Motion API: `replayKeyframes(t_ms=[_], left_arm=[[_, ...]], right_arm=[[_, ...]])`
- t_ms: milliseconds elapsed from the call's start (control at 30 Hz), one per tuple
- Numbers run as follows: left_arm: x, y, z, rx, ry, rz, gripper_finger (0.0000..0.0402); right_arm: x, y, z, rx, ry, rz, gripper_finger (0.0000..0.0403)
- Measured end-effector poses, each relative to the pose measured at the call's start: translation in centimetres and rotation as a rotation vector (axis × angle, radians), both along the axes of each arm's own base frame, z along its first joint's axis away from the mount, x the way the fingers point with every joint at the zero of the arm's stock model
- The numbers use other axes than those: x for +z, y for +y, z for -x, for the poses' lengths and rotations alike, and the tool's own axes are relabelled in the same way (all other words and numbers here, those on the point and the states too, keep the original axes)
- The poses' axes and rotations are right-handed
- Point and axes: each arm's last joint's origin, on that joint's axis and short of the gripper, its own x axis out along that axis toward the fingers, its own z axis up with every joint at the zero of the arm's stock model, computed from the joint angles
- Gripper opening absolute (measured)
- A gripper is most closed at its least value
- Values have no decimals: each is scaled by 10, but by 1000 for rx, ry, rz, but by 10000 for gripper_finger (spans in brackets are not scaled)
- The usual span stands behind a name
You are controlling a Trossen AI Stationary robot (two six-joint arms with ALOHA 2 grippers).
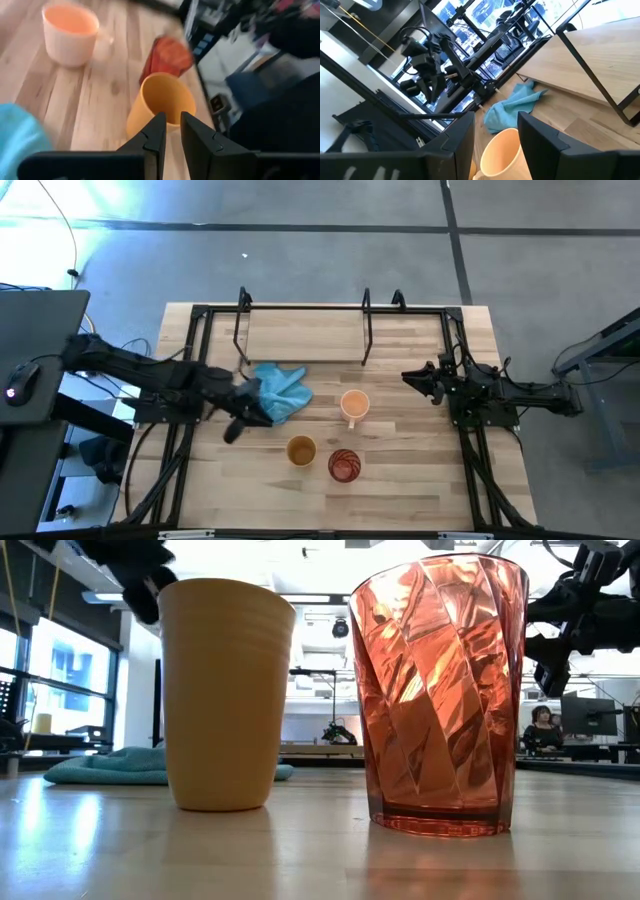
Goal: Stack small to large cups/mugs on shelf
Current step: Put the yellow cup on the shelf
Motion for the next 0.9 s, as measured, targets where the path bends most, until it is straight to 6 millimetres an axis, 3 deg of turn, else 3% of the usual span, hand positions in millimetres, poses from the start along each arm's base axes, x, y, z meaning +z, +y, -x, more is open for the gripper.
replayKeyframes(t_ms=[333, 600, 900], left_arm=[[16, -7, -47, -15, 293, -4, 47], [27, -9, -64, 57, 335, 91, 47], [20, -10, -71, 106, 385, 146, 47]], right_arm=[[0, 0, 0, 0, -1, 0, 140], [-1, 0, -1, 1, 14, 0, 140], [-2, 0, -1, 9, 20, -1, 140]])
